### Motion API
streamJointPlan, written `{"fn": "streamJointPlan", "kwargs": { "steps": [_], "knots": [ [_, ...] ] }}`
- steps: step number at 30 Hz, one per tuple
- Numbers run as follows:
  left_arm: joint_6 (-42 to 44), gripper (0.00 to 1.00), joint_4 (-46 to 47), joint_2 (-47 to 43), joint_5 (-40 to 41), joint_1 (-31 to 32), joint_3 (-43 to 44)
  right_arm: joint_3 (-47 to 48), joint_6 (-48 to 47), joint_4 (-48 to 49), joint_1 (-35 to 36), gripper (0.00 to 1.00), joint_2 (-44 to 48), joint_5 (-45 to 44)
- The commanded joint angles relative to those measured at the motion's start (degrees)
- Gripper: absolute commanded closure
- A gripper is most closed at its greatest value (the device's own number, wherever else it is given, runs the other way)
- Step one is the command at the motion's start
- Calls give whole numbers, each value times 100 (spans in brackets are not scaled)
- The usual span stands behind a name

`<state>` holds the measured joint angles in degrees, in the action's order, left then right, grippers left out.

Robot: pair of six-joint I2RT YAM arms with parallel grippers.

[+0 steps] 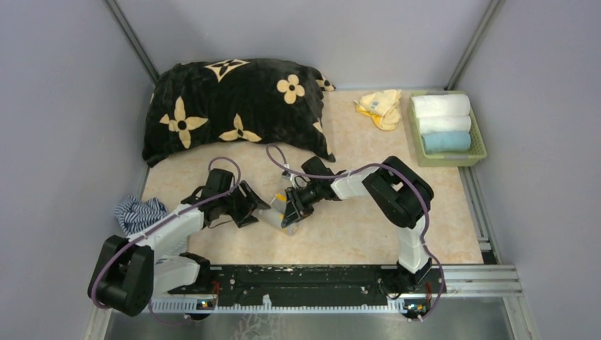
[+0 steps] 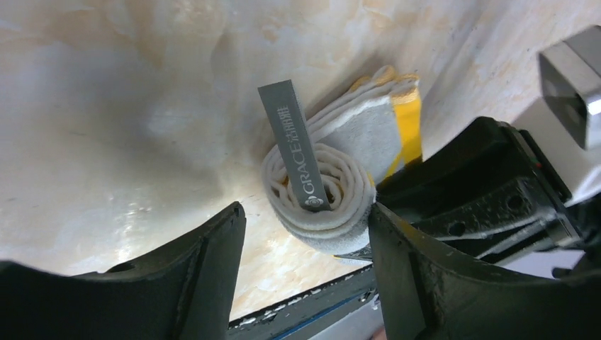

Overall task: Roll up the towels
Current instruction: Roll the towel at the center of the board.

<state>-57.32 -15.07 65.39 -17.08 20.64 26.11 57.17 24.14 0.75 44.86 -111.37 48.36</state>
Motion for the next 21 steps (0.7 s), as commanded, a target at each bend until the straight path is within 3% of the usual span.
{"fn": "streamJointPlan", "kwargs": {
  "steps": [1, 9, 14, 21],
  "knots": [
    [-215, 31, 448, 222, -118, 209, 23, -434, 674, 245, -181, 85, -332, 286],
    [-215, 41, 685, 1026, -31, 602, 165, -617, 692, 159, -265, 81, -273, -124],
    [-102, 48, 620, 1240, 75, 611, 117, -558, 195, -385, -238, 67, 419, -776],
    [130, 49, 359, 1405, 249, 615, 253, -140, -854, -1836, 474, 49, 1563, -3137]
  ]
}}
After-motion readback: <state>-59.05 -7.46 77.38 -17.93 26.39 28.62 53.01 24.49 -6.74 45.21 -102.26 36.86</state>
